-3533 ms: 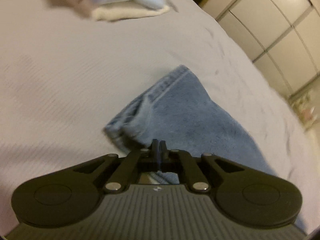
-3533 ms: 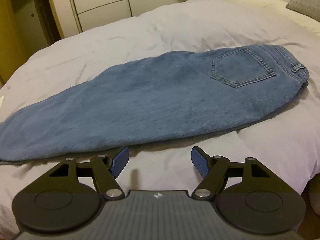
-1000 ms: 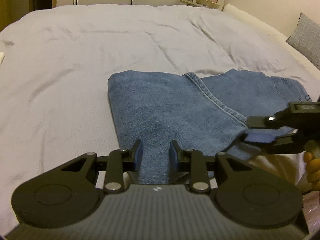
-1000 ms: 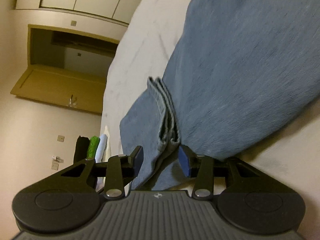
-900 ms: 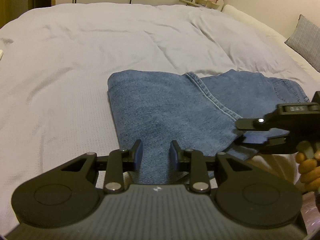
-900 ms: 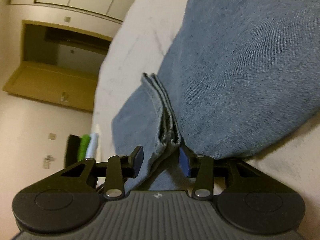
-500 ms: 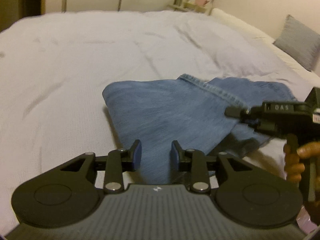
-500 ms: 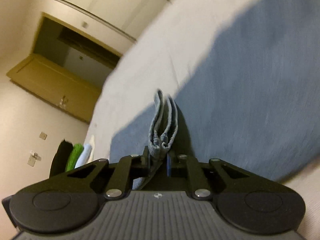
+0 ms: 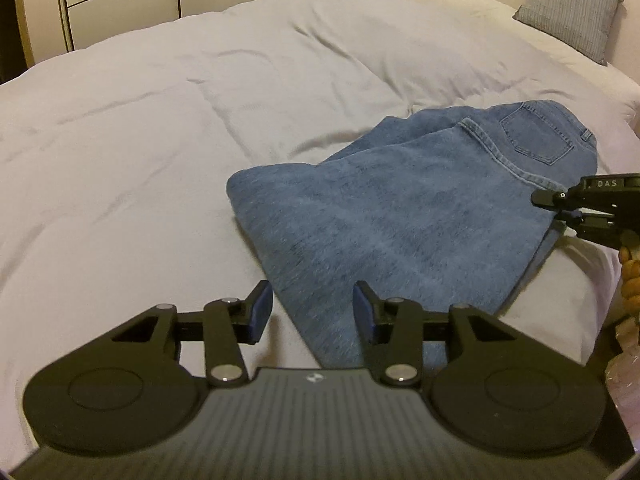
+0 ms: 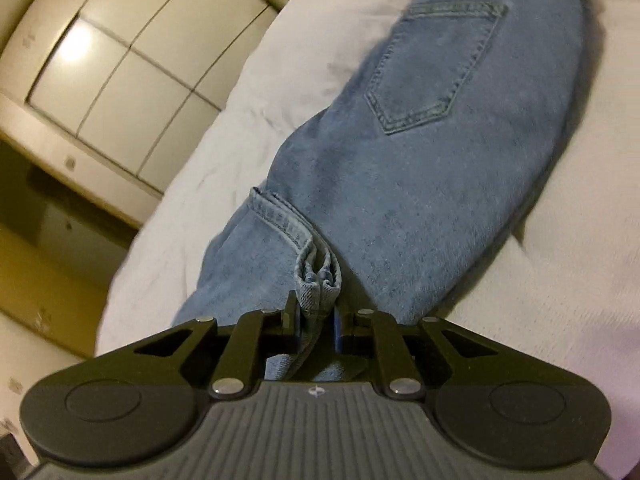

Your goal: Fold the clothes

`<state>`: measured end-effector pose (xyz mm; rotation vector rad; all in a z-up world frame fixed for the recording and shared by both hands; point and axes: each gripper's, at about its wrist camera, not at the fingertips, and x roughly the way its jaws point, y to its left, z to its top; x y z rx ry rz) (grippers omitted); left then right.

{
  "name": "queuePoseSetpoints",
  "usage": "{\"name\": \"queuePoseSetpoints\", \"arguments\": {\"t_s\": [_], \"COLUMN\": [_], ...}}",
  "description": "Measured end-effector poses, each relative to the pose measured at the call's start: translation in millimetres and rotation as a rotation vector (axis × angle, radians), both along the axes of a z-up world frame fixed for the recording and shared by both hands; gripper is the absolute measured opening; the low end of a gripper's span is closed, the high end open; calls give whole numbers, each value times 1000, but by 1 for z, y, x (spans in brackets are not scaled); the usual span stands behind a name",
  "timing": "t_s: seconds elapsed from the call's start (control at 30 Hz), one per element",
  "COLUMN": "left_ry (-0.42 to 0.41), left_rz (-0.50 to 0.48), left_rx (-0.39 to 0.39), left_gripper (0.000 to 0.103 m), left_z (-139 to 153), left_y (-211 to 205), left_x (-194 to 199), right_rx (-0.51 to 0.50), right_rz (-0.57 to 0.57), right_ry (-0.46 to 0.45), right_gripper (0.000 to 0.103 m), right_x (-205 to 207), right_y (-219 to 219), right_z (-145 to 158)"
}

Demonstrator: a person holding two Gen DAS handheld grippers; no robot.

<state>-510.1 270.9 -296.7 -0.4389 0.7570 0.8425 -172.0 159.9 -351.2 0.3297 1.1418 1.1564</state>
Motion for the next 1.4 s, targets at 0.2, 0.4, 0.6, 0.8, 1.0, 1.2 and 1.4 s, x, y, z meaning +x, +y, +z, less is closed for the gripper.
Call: {"name": "queuePoseSetpoints", "arguments": {"t_s": [0.2, 0.4, 0.6, 0.8, 1.0, 1.2, 1.4], "left_ry": [25, 60, 93, 94, 88, 101, 100], "left_rz": [-2, 0, -2, -10, 8, -5, -3], "left_rx": [5, 6, 24, 48, 61, 78, 72], "left_gripper": [40, 41, 41, 41, 45, 54, 57], "left_z": [-1, -7, -4, 2, -4, -4, -3], "left_y": [3, 4, 1, -8, -11, -11, -9], "left_x": [6, 12, 20, 23, 20, 17, 17], "right_rx": [26, 29, 24, 5, -19, -46, -49], "right_rz": [2, 20, 41, 57, 67, 61, 55], "right_ry": [38, 53, 51, 50, 16, -24, -28], "right_gripper": [29, 28, 28, 28, 28, 27, 27], "right_x": [11, 19, 22, 26, 21, 13, 12], "right_y": [-4, -9, -5, 3, 5, 5, 5], "right_z": [-6, -14, -16, -18, -16, -9, -8]}}
